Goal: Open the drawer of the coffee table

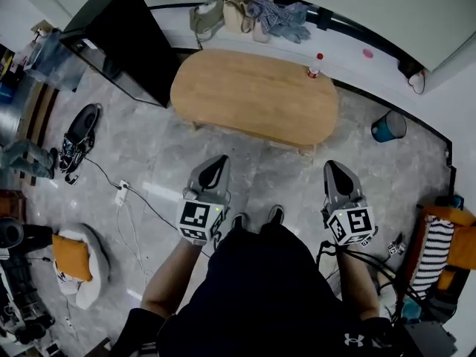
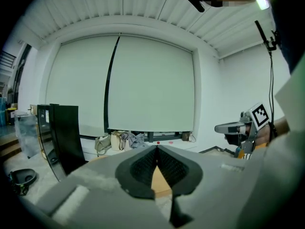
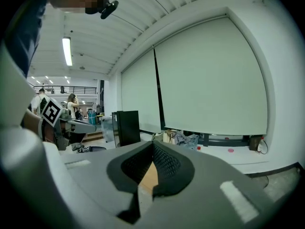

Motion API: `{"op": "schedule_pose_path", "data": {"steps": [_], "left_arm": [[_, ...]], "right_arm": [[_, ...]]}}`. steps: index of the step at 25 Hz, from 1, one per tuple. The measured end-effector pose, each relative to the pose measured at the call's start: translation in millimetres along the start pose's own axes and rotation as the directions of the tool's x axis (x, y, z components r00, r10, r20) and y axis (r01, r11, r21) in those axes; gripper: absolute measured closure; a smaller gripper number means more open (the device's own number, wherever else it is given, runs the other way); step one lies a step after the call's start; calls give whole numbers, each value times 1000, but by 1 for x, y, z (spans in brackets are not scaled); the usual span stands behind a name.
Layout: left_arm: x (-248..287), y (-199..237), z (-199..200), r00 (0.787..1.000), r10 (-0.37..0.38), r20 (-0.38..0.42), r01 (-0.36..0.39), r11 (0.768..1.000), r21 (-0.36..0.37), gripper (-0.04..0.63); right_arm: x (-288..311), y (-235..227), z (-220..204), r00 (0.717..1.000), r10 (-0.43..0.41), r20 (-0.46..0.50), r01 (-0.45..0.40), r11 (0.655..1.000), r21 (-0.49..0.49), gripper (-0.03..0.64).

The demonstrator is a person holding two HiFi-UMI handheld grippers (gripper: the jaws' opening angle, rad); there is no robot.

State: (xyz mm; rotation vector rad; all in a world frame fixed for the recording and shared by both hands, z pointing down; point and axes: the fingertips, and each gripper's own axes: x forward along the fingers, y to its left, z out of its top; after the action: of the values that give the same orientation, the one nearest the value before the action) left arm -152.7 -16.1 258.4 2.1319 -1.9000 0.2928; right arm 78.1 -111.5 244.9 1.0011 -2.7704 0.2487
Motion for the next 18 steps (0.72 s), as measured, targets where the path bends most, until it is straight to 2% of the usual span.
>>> {"op": "schedule_pose_path", "data": {"steps": [3,7,13,18], "left_arm": [[28,-2,-7,1000,-1,-13,1,999,42,592],[57,-1,-30,997,4,-73,1,998,70,592],[99,18,-74,990,4,-143,5,998,62,575],[142,40,-124,976,-31,-215,43,998,54,550]], "right_arm": [[0,-39,-17,999,-33,-25,33,999,21,614],[1,-82,-48,995,-67,-69,70,996,51,614],[22,-128,-100,983,-112,-144,120,991,54,614],[44,-161,-141,971,-156,-181,165,986,36,614]]}}
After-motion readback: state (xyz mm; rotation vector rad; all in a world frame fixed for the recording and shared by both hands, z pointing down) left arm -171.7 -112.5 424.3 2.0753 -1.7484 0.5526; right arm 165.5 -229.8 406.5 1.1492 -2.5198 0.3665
